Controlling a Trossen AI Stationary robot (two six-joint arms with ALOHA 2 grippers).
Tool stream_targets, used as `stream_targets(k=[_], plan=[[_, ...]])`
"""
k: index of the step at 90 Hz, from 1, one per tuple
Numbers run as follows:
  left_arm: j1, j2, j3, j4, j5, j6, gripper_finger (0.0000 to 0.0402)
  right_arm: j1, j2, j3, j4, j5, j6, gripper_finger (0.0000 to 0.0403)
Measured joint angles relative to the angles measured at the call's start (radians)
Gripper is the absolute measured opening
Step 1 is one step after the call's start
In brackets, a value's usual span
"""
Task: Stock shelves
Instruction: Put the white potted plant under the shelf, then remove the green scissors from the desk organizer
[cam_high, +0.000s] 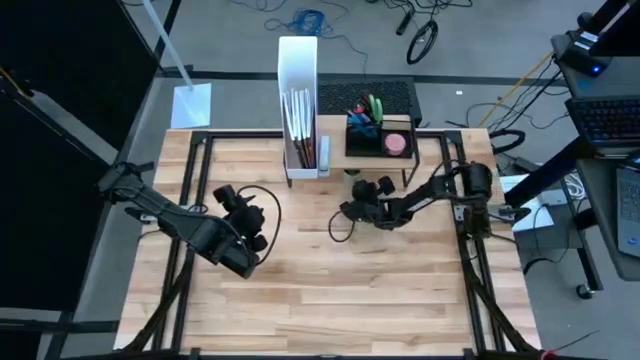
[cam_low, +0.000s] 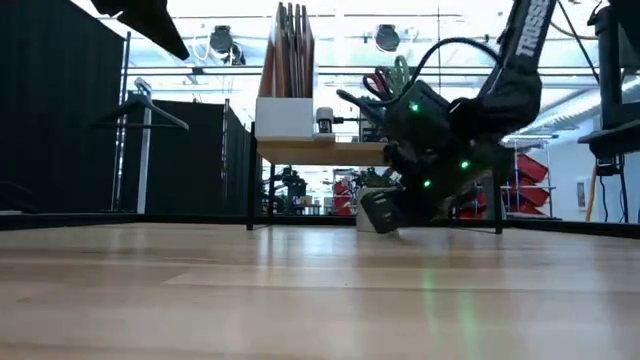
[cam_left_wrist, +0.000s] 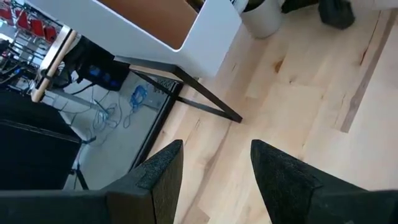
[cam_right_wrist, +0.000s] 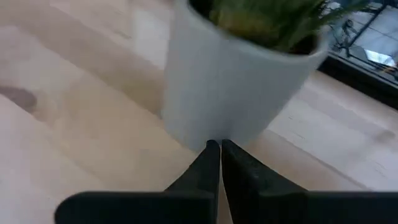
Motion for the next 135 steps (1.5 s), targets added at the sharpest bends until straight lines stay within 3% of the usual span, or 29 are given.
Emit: stream_targets(k=[22, 38, 51, 73, 81, 108, 135], plan=[[0.000, 0.000, 0.000, 0.000, 0.000, 0.000, 0.0176, -0.043, 0.013, 0.000, 0.097, -0.049, -0.085, 0.0000], [0.000, 0.000, 0.000, 0.000, 0.001, -0.001, 0.0176, -0.025, -0.014, 0.000, 0.018, -0.079, -0.074, 0.0000], [0.000, 0.000, 0.000, 0.000, 0.006, -0.002, 0.0176, 0.055, -0.100, 0.001, -0.110, -0.166, -0.005, 0.0000], [0.000, 0.000, 0.000, 0.002, 0.011, -0.006, 0.0176, 0.235, -0.311, 0.001, -0.430, -0.453, 0.140, 0.0000], [0.000, 0.000, 0.000, 0.016, 0.031, -0.007, 0.0176, 0.323, -0.369, 0.001, -0.510, -0.482, 0.174, 0.0000], [0.001, 0.000, 0.000, 0.282, 0.105, 0.072, 0.0176, 0.599, -0.397, 0.001, -0.560, -0.379, 0.402, 0.0000], [0.057, 0.059, 0.000, 0.683, 0.247, 0.233, 0.0176, 0.702, -0.391, 0.000, -0.555, -0.103, 0.530, 0.0000]])
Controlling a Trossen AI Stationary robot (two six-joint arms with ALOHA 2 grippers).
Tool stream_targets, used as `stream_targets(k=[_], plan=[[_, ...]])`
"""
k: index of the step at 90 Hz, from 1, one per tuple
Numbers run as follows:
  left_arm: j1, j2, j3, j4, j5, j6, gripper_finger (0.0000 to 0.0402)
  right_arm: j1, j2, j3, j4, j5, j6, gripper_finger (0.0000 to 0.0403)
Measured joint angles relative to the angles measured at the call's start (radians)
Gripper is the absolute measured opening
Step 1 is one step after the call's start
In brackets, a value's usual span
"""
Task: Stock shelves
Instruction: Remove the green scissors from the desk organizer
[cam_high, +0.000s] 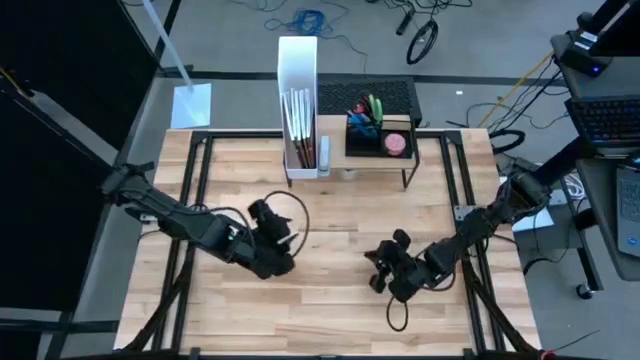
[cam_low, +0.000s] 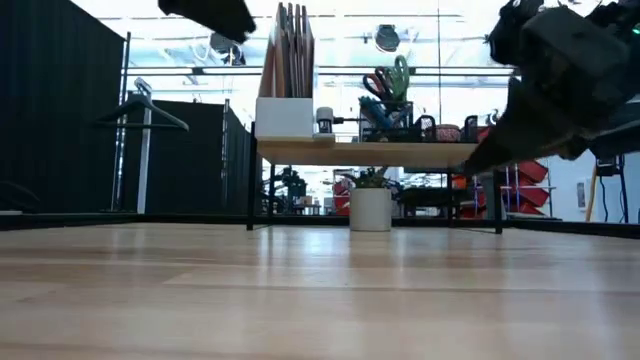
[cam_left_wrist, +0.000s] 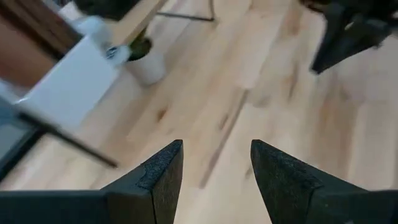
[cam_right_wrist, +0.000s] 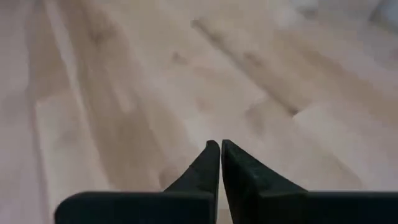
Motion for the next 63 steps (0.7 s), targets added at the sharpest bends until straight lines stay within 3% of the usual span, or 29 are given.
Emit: stream_targets(k=[20, 35, 53, 63], plan=[[0.036, 0.094, 0.000, 0.105, 0.047, -0.002, 0.0176, -0.031, 0.000, 0.000, 0.003, 0.128, -0.034, 0.0000], [0.051, 0.140, 0.000, 0.198, 0.050, 0.049, 0.0176, -0.092, 0.000, 0.000, 0.007, 0.134, -0.124, 0.0007], [0.160, 0.142, 0.000, 0.206, 0.172, 0.077, 0.0175, -0.147, 0.000, 0.000, 0.007, -0.006, -0.144, 0.0080], [0.231, 0.141, 0.000, 0.232, 0.276, 0.180, 0.0175, -0.167, 0.000, 0.000, 0.007, 0.000, -0.157, 0.0128]])
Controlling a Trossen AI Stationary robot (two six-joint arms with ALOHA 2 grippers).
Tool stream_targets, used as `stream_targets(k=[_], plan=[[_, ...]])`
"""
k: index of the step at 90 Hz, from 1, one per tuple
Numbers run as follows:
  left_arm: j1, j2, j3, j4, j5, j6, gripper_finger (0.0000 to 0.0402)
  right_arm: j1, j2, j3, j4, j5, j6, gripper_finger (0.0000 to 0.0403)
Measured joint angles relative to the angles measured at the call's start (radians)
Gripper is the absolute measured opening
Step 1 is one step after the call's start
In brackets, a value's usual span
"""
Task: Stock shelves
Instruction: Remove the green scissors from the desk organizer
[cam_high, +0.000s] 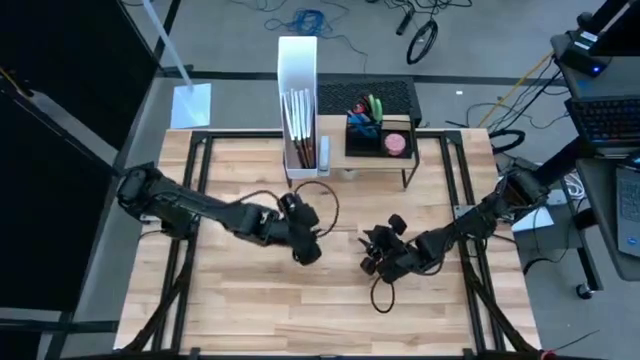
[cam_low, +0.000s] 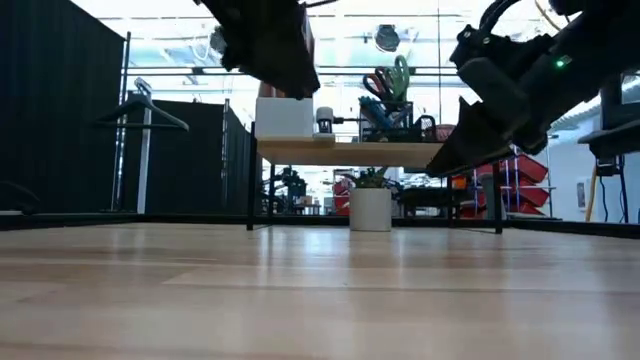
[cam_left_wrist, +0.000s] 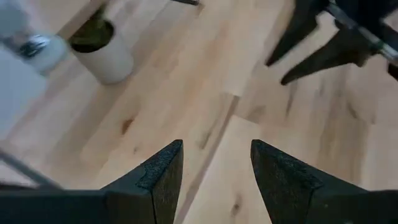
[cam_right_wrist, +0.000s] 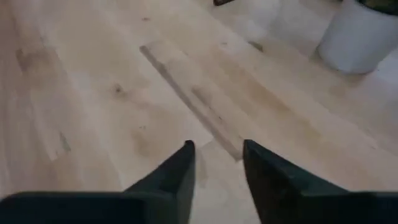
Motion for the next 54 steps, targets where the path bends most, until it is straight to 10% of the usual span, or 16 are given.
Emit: stream_targets(k=[27, 54], plan=[[0.180, -0.027, 0.000, 0.052, 0.190, 0.224, 0.0175, -0.101, -0.063, 0.000, -0.001, -0.003, -0.175, 0.0189], [0.257, -0.137, 0.000, 0.047, 0.190, 0.325, 0.0176, -0.263, -0.391, 0.000, 0.027, -0.012, -0.536, 0.0188]])
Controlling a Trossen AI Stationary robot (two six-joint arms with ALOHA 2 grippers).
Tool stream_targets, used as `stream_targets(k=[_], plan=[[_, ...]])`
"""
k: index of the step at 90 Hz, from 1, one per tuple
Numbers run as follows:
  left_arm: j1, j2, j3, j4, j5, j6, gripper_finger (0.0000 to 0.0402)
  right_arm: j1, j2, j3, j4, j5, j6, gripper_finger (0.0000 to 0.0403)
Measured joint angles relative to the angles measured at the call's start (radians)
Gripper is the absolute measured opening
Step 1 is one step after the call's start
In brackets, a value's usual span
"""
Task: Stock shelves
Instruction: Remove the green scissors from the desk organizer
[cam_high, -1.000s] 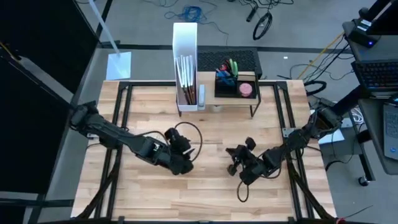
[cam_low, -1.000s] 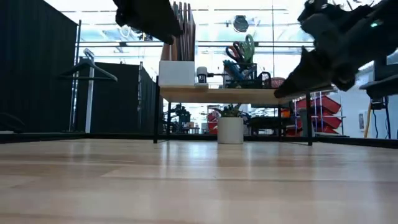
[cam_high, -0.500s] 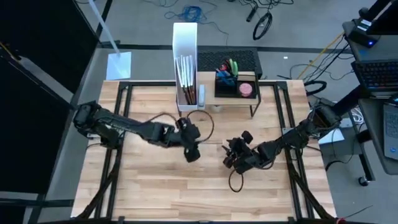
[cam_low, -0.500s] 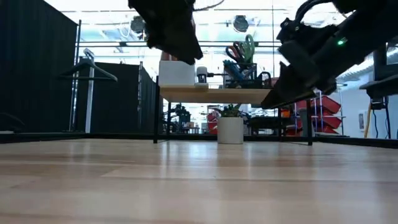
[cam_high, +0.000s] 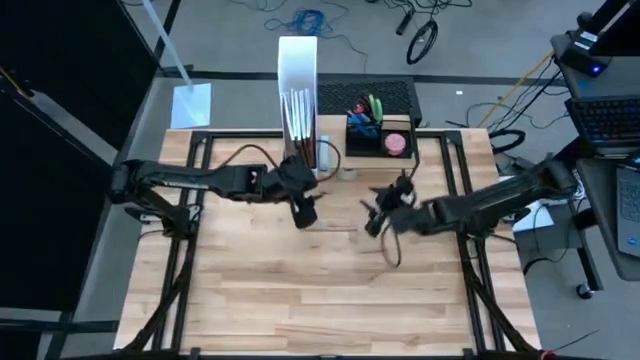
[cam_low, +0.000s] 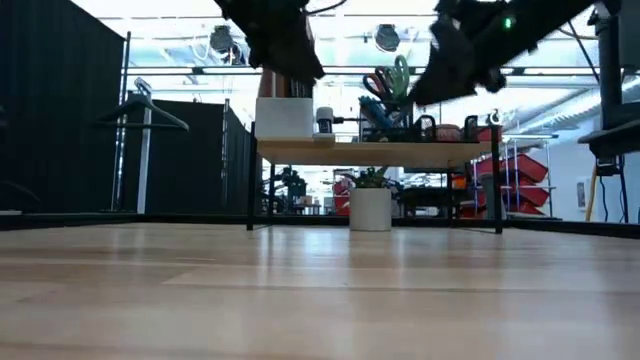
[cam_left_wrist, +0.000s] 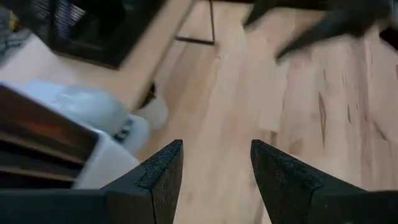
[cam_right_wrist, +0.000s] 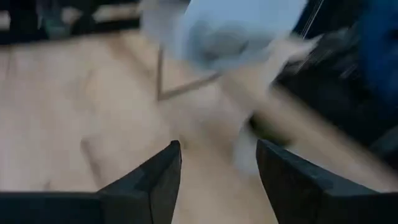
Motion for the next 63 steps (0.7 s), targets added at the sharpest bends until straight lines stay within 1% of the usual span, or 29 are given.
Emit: stream_targets(k=[15, 20, 27, 32, 39, 46, 56, 63], plan=[[0.021, -0.061, 0.000, -0.006, -0.005, 0.067, 0.0176, -0.110, -0.190, 0.000, 0.147, 0.053, -0.247, 0.0186], [0.028, -0.075, 0.000, -0.003, -0.015, 0.093, 0.0176, -0.154, -0.236, 0.000, 0.211, 0.045, -0.339, 0.0186], [0.035, -0.091, 0.000, -0.003, -0.057, 0.121, 0.0176, -0.227, -0.274, 0.001, 0.304, 0.038, -0.446, 0.0185], [0.041, -0.099, 0.000, -0.002, -0.091, 0.143, 0.0176, -0.283, -0.281, 0.001, 0.356, 0.001, -0.496, 0.0185], [0.048, -0.104, 0.000, -0.009, -0.130, 0.154, 0.0176, -0.363, -0.272, 0.001, 0.383, -0.096, -0.511, 0.0185], [0.058, -0.105, 0.000, -0.013, -0.135, 0.162, 0.0176, -0.430, -0.246, 0.001, 0.382, -0.185, -0.465, 0.0185], [0.064, -0.105, 0.000, -0.033, -0.136, 0.180, 0.0176, -0.498, -0.187, 0.001, 0.394, -0.221, -0.436, 0.0185], [0.066, -0.105, 0.000, -0.032, -0.136, 0.180, 0.0176, -0.538, -0.142, 0.019, 0.394, -0.223, -0.444, 0.0185]])
